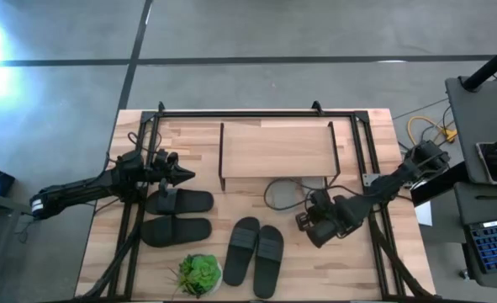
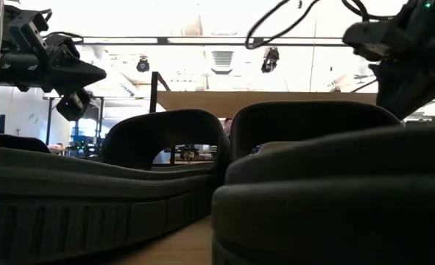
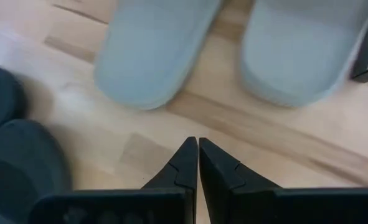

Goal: Pick and place slides into the shelf
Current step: Adjust the gray slippers under the shelf

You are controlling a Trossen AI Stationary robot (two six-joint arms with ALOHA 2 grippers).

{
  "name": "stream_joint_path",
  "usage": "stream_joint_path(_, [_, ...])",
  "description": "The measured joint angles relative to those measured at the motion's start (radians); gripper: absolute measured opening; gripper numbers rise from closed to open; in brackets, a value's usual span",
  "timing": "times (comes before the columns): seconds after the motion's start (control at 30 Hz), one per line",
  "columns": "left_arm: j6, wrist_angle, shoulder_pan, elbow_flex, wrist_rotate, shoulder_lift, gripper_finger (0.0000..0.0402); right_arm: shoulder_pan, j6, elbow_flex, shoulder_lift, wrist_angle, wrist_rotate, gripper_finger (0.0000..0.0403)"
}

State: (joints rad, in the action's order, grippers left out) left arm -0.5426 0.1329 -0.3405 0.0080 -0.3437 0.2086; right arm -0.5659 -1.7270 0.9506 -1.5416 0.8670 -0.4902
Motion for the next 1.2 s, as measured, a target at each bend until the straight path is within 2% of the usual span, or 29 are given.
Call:
stream_joint_path(0.2, [0.0,0.0,0.0,0.0,0.0,-0.001,0.0002,0.003,0.009,0.048,-0.133,-0.159,-0.001,0.0008])
stream_joint_path(0.47, [0.0,0.0,0.0,0.0,0.0,-0.002,0.0002,0.028,0.033,0.141,-0.253,-0.172,0.0,0.0008])
stream_joint_path(0.63, [0.0,0.0,0.0,0.0,0.0,-0.001,0.0002,0.082,0.123,0.183,-0.316,-0.243,0.026,0.0008])
stream_joint_path(0.97, [0.0,0.0,0.0,0.0,0.0,0.0,0.0002,0.173,0.179,0.247,-0.403,-0.193,-0.007,0.0008])
stream_joint_path(1.2, [0.0,0.0,0.0,0.0,0.0,-0.002,0.0002,0.215,0.181,0.23,-0.395,-0.171,-0.044,0.0008])
